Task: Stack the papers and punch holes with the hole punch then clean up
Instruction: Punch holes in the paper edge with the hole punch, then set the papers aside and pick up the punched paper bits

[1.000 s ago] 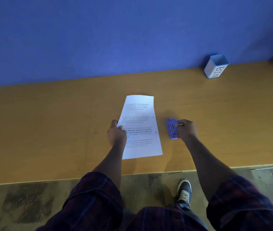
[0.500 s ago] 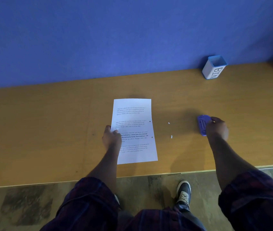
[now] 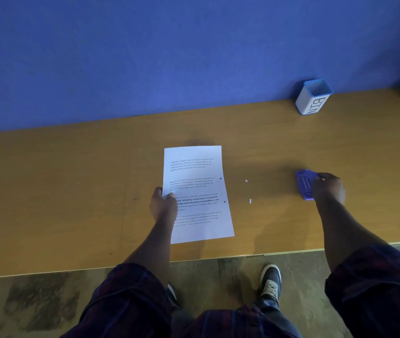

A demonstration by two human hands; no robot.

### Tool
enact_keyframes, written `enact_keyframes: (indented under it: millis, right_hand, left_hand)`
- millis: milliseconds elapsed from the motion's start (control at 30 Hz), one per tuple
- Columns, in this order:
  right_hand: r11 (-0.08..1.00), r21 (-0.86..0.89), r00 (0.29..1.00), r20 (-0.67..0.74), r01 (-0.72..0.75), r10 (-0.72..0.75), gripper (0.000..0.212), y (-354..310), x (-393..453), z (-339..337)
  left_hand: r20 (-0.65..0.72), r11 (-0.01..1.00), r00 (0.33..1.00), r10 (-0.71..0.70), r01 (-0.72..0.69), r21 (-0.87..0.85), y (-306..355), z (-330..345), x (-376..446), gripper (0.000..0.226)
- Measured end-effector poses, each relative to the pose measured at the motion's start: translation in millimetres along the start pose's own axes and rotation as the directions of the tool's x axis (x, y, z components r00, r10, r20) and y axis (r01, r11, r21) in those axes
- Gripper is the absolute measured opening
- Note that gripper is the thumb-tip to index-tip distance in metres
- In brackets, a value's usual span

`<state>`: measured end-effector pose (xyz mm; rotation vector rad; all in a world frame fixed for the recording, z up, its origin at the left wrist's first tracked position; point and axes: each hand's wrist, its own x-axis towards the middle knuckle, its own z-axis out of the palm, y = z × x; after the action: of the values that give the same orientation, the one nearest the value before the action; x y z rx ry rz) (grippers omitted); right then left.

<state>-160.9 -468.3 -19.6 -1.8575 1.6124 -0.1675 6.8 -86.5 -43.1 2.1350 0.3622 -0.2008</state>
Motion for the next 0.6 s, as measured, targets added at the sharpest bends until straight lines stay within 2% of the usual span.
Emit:
enact_keyframes:
  millis: [367, 467, 533, 600]
  right_hand:
    - [0.999, -0.048, 1.000, -0.026, -0.017, 0.016, 0.041, -2, 22, -11]
    - [0.990, -0.134, 0.987, -0.160, -0.035, 0.013, 0.042, -7, 12, -7]
    - [0.992, -0.064, 0.954, -0.274, 0.111, -0.124, 0.042, -15, -3, 5]
    - [0.934, 0.081, 0.919, -0.226, 0.348, -0.323, 0.037, -28, -24, 24]
  left_hand:
    - [0.034, 1.000, 0.999, -0.015, 0.015, -0.007, 3, -1, -2, 0.018]
    - [0.044, 0.999, 0.999, -0.025, 0.026, -0.019, 4, -3, -2, 0.014]
    - [0.047, 0.998, 0.998, -0.030, 0.032, -0.060, 7, -4, -2, 0.013]
    - [0.055, 0.992, 0.998, -0.037, 0.043, -0.115, 12, -6, 0, 0.013]
